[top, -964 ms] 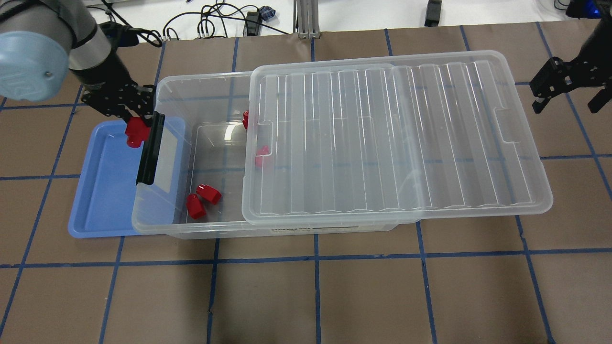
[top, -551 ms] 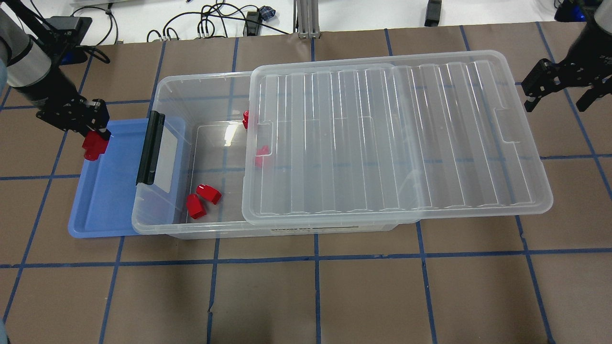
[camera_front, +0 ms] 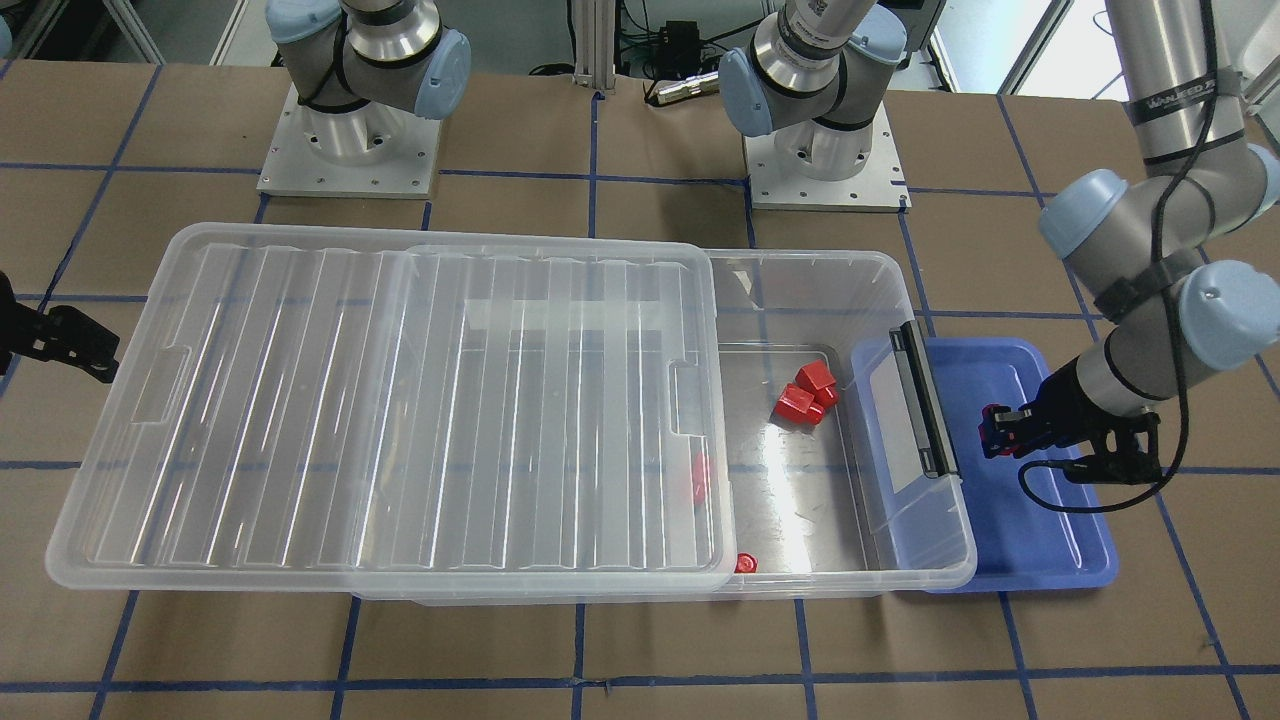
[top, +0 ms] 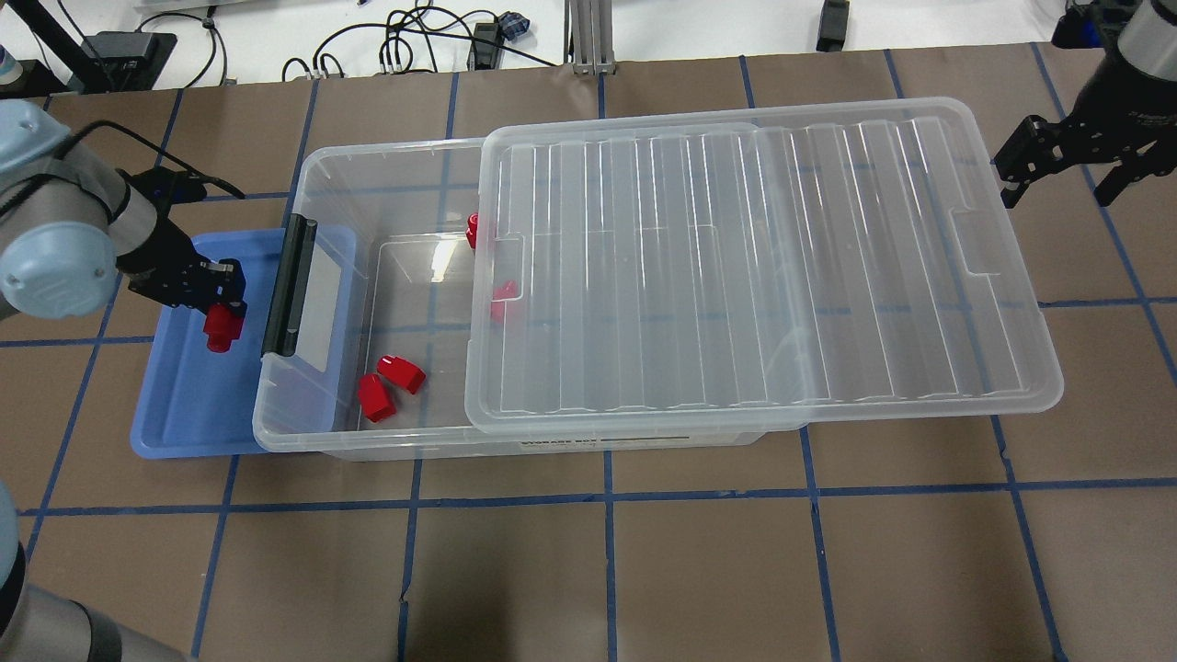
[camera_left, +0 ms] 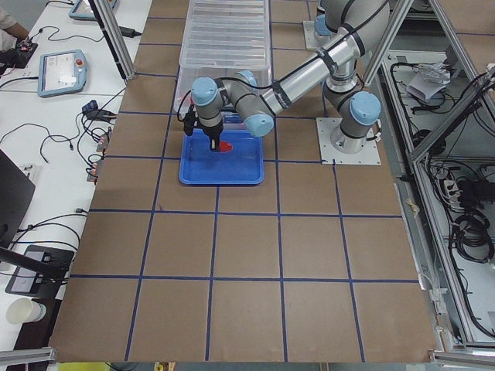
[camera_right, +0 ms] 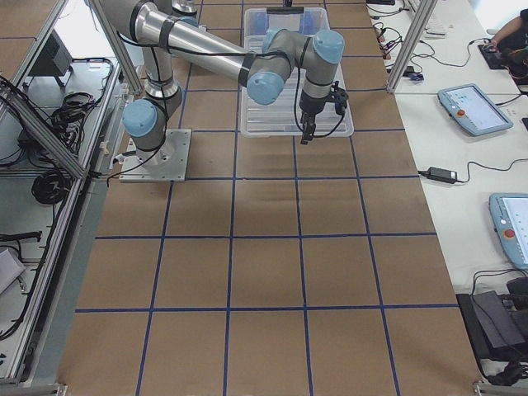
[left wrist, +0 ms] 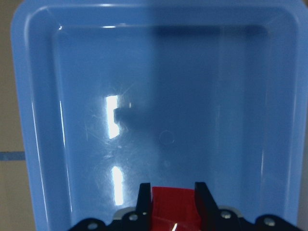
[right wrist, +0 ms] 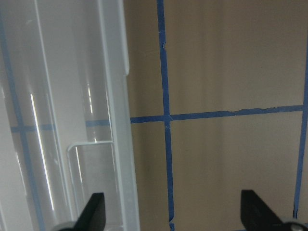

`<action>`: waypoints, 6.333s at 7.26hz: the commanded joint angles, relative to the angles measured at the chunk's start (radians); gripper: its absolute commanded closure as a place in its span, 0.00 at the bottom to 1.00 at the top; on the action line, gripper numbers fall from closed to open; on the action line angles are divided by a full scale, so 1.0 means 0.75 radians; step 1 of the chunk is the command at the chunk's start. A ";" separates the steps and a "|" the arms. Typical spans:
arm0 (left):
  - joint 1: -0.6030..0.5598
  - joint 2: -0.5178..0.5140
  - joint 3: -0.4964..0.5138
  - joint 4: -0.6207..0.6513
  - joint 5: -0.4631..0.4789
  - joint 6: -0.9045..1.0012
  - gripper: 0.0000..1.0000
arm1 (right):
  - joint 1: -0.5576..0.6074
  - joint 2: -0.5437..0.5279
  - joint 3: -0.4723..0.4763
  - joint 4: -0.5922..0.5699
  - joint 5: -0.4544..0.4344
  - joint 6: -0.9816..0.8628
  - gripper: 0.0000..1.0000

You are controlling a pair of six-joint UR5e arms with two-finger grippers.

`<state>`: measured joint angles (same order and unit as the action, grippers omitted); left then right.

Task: Place red block in blue tray from box

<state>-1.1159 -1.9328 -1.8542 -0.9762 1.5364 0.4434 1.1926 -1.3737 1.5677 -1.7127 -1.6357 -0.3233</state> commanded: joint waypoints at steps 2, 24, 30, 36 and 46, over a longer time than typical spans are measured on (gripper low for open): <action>0.001 -0.061 -0.043 0.142 0.013 0.000 0.57 | -0.085 0.019 0.000 -0.005 0.005 -0.100 0.00; -0.586 0.526 0.376 -0.826 0.091 -0.540 0.00 | 0.252 0.052 0.104 -0.101 0.029 0.269 0.00; -0.588 0.517 0.374 -0.821 0.075 -0.538 0.00 | 0.386 0.050 0.102 -0.107 0.029 0.447 0.00; -0.586 0.515 0.374 -0.819 0.075 -0.540 0.00 | 0.431 -0.033 -0.016 -0.008 0.023 0.447 0.00; -0.598 0.526 0.408 -0.891 0.093 -0.542 0.00 | 0.494 -0.279 -0.068 0.365 0.136 0.529 0.00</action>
<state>-1.5638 -1.5359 -1.5592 -1.6230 1.6061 0.0370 1.5626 -1.5861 1.5154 -1.4264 -1.5341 0.0771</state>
